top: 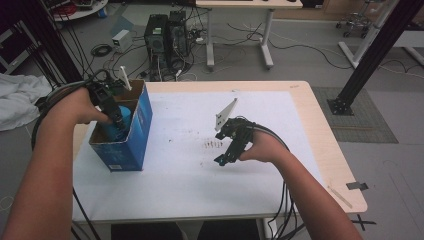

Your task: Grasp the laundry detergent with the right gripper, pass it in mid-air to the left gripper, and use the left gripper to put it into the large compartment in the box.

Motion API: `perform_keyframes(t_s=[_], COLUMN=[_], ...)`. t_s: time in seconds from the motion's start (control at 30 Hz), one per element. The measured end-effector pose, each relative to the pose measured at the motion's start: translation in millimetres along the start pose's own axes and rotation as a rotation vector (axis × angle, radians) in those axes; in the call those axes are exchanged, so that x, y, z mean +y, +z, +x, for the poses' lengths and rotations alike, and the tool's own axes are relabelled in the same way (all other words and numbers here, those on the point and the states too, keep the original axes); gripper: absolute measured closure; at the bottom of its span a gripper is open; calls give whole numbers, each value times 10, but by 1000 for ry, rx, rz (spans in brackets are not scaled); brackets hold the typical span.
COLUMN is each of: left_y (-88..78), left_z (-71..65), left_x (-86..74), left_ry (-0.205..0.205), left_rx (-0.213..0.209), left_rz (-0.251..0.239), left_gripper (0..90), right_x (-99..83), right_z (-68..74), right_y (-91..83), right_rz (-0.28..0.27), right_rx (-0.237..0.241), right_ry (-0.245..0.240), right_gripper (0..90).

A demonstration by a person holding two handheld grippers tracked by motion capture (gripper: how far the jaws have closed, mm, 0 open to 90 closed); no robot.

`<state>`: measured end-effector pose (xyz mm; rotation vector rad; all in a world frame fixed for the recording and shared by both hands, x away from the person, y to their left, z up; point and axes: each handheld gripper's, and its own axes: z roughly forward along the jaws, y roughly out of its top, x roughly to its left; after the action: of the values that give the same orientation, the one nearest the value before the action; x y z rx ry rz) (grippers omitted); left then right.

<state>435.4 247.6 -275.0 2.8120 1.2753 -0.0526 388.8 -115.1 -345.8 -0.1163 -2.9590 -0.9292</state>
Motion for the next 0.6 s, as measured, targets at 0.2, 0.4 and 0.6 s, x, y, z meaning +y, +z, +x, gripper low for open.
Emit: perform_keyframes(t_s=[0.2, 0.4, 0.6], left_y=[149, 170, 167], left_z=[18, 22, 35], left_x=[-6, 3, 0], left_ry=[27, 28, 22], left_rx=[4, 1, -15], left_rz=[9, -12, -8], left_gripper=[381, 380, 366], right_x=[10, 15, 13], right_z=[0, 1, 10], right_y=[30, 32, 18], right_rz=[2, 4, 0], right_rx=[6, 7, 0], right_ry=[-2, -3, -2], right_gripper=[116, 116, 116])
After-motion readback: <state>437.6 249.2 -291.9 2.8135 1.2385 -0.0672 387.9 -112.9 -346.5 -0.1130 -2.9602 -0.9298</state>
